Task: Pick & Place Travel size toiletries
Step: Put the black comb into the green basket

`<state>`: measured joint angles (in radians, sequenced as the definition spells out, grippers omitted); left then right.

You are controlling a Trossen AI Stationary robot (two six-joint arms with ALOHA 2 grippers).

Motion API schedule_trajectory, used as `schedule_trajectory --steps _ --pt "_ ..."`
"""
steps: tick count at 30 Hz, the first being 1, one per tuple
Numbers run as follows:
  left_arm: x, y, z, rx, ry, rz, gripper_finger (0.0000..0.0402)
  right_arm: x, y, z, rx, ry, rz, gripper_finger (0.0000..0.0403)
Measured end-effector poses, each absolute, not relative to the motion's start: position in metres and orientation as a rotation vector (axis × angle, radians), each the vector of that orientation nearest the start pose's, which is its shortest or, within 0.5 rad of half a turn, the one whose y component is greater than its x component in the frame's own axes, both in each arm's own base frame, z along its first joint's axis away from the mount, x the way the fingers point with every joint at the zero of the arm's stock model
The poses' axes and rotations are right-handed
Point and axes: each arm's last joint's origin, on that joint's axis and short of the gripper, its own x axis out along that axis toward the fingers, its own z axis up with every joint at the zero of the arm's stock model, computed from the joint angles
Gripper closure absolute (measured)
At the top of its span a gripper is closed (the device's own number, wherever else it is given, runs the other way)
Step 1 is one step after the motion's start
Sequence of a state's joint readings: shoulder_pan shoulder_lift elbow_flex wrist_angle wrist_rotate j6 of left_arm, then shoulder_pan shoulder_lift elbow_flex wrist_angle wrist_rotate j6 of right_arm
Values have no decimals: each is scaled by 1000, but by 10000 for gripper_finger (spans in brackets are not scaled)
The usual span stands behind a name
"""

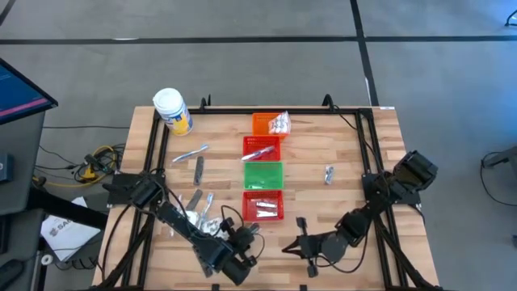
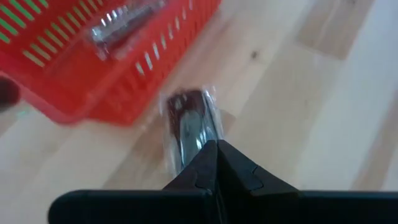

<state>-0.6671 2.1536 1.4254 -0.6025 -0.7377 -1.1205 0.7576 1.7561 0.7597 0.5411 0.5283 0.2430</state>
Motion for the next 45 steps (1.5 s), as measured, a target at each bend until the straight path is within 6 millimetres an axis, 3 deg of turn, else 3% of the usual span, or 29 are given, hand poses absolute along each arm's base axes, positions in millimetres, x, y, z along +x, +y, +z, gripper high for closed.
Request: schedule_trajectory --steps 7,23,36,45 --pt "339 -232 116 -165 856 547 402 250 223 147 -29 406 185 403" --pt "355 -242 120 -71 891 244 402 247 223 144 6 448 171 403" --pt "374 -236 125 -6 833 102 401 250 220 143 18 451 156 403" --pt "373 -241 131 7 788 94 401 250 219 143 19 453 158 403"
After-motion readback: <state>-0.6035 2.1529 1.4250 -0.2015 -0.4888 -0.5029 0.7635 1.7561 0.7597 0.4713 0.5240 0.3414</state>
